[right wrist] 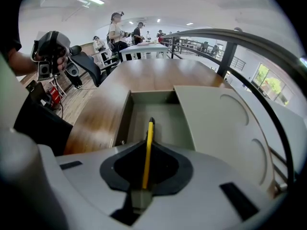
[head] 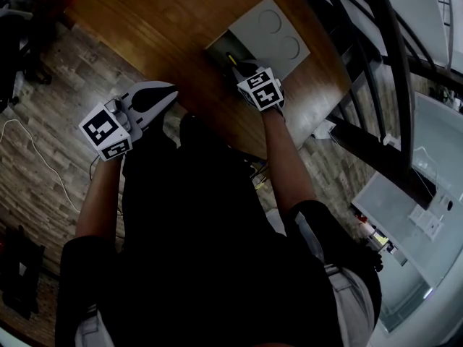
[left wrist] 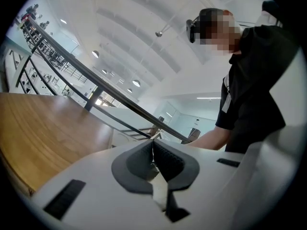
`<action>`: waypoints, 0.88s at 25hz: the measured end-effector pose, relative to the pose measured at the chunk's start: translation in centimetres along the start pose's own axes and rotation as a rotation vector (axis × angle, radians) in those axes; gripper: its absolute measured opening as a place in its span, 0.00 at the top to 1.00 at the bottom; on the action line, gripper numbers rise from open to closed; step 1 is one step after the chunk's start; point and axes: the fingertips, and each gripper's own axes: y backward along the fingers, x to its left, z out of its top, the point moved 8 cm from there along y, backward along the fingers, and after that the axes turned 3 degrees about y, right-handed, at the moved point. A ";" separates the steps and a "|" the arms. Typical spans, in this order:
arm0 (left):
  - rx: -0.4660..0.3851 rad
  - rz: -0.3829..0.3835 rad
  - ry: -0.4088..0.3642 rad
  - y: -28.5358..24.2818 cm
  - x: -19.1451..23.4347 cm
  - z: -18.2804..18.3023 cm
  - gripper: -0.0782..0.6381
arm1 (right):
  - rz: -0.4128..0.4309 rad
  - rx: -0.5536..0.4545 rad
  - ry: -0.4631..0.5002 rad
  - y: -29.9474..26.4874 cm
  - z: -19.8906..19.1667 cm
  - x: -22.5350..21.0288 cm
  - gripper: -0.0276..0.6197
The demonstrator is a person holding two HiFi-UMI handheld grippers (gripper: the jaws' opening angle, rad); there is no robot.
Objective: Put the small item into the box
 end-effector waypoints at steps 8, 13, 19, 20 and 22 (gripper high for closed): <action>0.011 -0.001 -0.010 0.0 0.0 0.0 0.87 | -0.001 -0.006 0.001 -0.6 -0.2 -0.3 0.88; 0.013 -0.007 -0.019 -0.1 0.0 0.0 0.87 | 0.001 -0.005 -0.003 -0.5 0.0 -0.1 0.88; 0.023 -0.004 -0.029 -0.3 0.0 0.1 0.87 | 0.004 -0.015 -0.014 -0.4 -0.1 -0.3 0.88; 0.020 -0.004 -0.030 -0.3 0.0 0.2 0.87 | 0.004 -0.012 -0.018 -0.4 -0.2 -0.3 0.88; 0.018 -0.004 -0.030 -0.3 0.0 0.2 0.87 | 0.008 -0.011 -0.033 -0.3 -0.3 -0.2 0.86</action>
